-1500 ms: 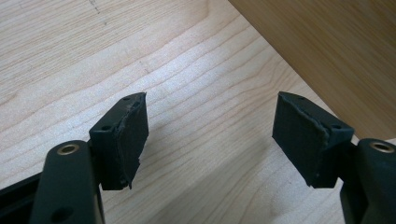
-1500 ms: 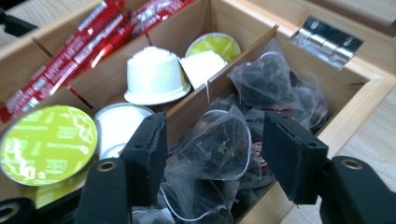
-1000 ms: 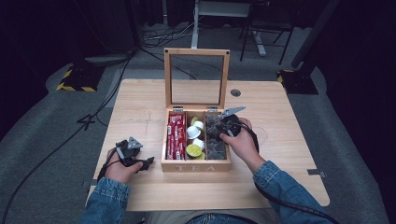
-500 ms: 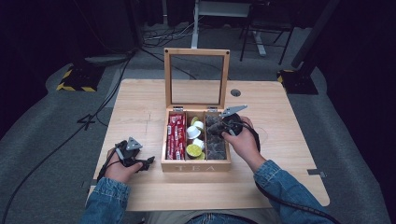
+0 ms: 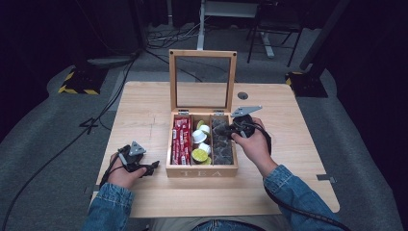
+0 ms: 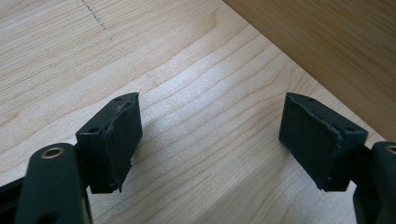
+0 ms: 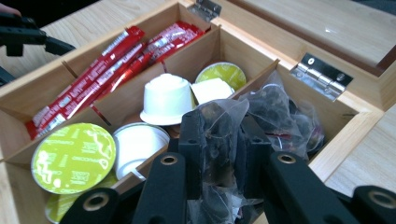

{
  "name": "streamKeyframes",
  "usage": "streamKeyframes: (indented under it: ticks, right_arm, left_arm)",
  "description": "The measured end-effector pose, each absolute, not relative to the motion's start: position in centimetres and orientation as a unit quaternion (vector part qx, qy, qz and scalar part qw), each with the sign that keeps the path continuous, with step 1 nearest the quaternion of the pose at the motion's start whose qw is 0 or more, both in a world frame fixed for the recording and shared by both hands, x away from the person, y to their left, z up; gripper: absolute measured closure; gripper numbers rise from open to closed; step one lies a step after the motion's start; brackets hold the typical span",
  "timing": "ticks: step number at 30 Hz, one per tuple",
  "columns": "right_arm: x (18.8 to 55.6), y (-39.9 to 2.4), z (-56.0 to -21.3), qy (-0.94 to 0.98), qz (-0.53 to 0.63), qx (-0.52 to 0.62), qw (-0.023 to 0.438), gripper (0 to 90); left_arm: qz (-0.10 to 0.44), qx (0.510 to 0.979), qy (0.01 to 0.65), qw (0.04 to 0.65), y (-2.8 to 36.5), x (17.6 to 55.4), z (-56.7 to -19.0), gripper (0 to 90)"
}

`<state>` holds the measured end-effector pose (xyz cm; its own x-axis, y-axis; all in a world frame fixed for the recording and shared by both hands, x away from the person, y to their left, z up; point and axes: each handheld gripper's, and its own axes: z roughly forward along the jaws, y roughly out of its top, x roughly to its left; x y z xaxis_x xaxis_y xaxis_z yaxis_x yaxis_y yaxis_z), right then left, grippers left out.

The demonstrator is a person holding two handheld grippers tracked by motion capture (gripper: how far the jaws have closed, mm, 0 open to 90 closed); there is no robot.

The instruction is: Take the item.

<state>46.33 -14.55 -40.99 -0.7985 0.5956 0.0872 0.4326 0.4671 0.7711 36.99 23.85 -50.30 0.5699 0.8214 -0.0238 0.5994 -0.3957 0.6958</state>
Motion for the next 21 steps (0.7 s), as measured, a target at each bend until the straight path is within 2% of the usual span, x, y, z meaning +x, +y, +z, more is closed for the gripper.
streamKeyframes:
  ticks: [13, 21]
  right_arm:
    - [45.5, -15.6, -39.1, 0.839, 0.442, 0.298, 0.107, 75.8]
    - [44.6, -17.9, -37.6, 0.830, 0.449, 0.307, 0.122, 75.5]
  left_arm:
    - [0.168, 0.815, 0.439, 0.338, 24.0, 37.1, -50.3, 21.6]
    - [0.167, 0.815, 0.440, 0.338, 24.2, 37.3, -50.3, 20.8]
